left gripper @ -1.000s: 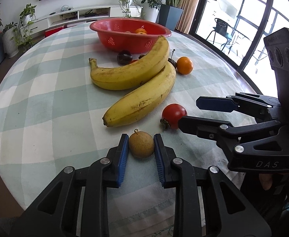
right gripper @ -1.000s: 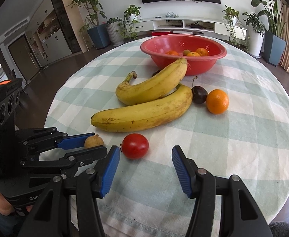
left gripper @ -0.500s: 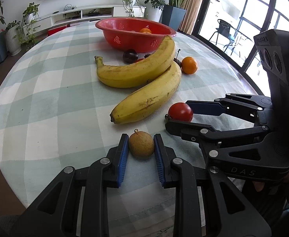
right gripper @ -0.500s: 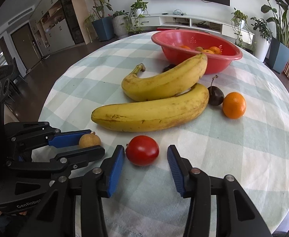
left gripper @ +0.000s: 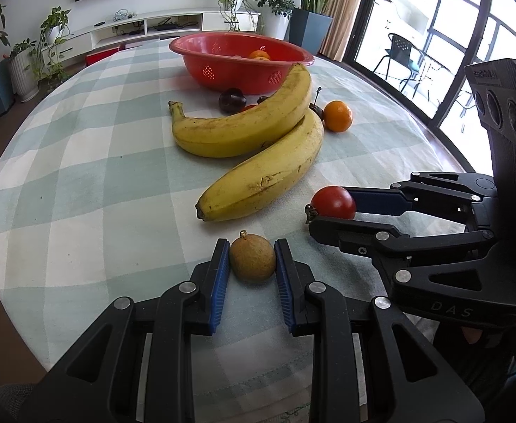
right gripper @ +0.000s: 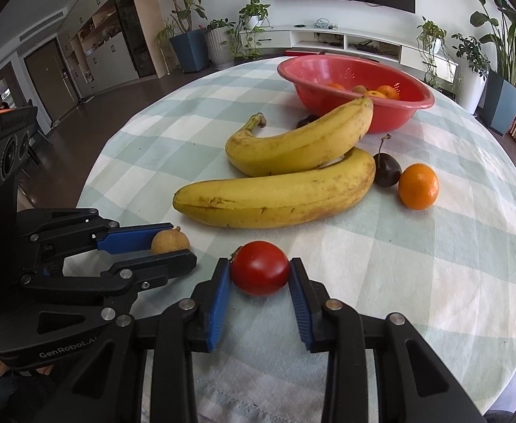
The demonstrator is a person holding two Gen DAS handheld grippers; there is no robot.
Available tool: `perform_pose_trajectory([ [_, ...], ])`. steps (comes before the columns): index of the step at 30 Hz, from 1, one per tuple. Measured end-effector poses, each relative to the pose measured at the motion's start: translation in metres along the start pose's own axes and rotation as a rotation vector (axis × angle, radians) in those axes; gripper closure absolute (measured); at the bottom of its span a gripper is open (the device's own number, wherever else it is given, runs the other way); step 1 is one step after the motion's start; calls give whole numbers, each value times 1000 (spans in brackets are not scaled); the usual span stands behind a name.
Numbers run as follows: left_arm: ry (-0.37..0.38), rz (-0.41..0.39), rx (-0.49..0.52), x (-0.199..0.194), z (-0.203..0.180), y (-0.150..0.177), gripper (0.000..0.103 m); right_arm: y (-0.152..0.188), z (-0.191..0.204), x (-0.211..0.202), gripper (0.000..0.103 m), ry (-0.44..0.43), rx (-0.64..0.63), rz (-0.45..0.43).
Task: Organize fruits
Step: 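Carry the kiwi with the left tool while the right tool grasps the red tomato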
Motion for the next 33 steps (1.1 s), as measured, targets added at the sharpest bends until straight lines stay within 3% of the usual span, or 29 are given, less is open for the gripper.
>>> perform_pose_trajectory([
  [12, 27, -14, 4, -10, -6, -6, 79, 8, -15, -26, 67, -26, 79, -31],
  [18, 35, -62, 3, -31, -2, -29, 79, -12, -49, -54, 67, -4, 141, -94],
  [22, 11, -104, 17, -42, 11, -62, 79, -39, -80, -76, 67, 52, 156, -155],
  [27, -35, -155, 68, -47, 24, -126, 79, -86, -119, -98, 67, 110, 170, -231],
  [33, -52, -150, 115, -13, 31, -215, 79, -149, -132, -87, 67, 117, 137, -257],
])
Point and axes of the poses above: each gripper's, at about its wrist camera, not at the fingertips, and x roughly the way its jaws point, z to its left, y to its underside, the point moved 5 cm from there along x, roughly the way its jaws point, and after that the axes turned 3 degrees about -y, right-handed, at the moved point
